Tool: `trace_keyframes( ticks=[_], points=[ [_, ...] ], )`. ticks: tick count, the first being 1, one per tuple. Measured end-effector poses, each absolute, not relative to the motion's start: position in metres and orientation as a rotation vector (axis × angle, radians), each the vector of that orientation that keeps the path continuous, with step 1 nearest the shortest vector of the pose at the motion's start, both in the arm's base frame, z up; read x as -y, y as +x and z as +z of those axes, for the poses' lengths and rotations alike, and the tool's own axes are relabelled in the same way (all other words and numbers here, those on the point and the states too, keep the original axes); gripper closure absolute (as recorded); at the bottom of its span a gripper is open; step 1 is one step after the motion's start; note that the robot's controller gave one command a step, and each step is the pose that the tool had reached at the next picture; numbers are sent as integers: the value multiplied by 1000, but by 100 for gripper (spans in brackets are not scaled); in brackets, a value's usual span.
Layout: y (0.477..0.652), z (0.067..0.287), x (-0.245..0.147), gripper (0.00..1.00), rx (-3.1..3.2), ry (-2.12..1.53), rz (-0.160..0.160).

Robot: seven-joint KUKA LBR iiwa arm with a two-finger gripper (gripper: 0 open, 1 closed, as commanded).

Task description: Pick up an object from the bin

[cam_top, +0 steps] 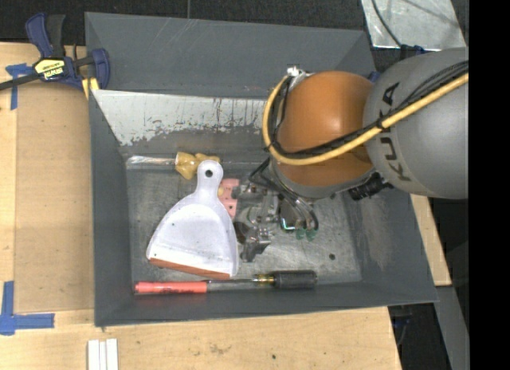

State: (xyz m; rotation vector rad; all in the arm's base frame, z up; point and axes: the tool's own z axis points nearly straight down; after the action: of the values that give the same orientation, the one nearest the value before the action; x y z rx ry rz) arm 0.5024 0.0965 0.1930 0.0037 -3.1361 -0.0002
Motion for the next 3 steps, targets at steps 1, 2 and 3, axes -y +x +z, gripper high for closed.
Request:
trace_keyframes(
  ticks=[1,2,3],
  points=[
    [503,195,-96,0,3140,3,-1],
    [542,180,-78,100,3140,196,-1],
    [542,180,-78,100,3140,196,-1]
  ],
)
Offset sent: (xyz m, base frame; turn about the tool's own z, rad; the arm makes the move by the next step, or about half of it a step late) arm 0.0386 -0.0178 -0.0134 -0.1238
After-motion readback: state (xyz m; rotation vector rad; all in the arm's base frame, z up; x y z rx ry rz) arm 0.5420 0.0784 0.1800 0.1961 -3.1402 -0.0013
